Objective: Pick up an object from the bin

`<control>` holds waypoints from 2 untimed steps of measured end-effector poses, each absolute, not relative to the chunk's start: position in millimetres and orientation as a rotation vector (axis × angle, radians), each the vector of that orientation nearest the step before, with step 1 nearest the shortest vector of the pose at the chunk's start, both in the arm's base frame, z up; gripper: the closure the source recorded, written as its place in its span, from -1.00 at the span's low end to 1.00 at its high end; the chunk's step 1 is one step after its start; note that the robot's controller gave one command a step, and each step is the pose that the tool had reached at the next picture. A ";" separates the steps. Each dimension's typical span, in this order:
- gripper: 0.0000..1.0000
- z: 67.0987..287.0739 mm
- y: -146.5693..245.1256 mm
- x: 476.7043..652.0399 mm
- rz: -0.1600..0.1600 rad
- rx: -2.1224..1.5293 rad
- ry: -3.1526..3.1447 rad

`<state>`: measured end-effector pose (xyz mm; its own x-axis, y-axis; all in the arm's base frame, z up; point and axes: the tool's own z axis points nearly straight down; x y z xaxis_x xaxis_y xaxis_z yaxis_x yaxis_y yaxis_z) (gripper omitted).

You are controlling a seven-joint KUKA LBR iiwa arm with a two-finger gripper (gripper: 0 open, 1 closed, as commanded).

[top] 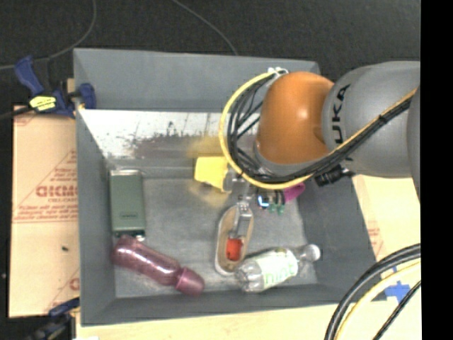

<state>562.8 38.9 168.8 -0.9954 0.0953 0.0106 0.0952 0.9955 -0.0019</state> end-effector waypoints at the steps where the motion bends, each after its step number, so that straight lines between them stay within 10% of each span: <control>1: -1.00 188.2 47.7 554.7 -0.002 0.066 -3.148; 2: -1.00 107.6 -7.1 546.9 0.000 -0.111 -3.138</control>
Offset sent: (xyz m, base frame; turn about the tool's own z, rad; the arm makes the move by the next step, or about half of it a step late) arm -0.0192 -0.0563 -0.0782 -0.0059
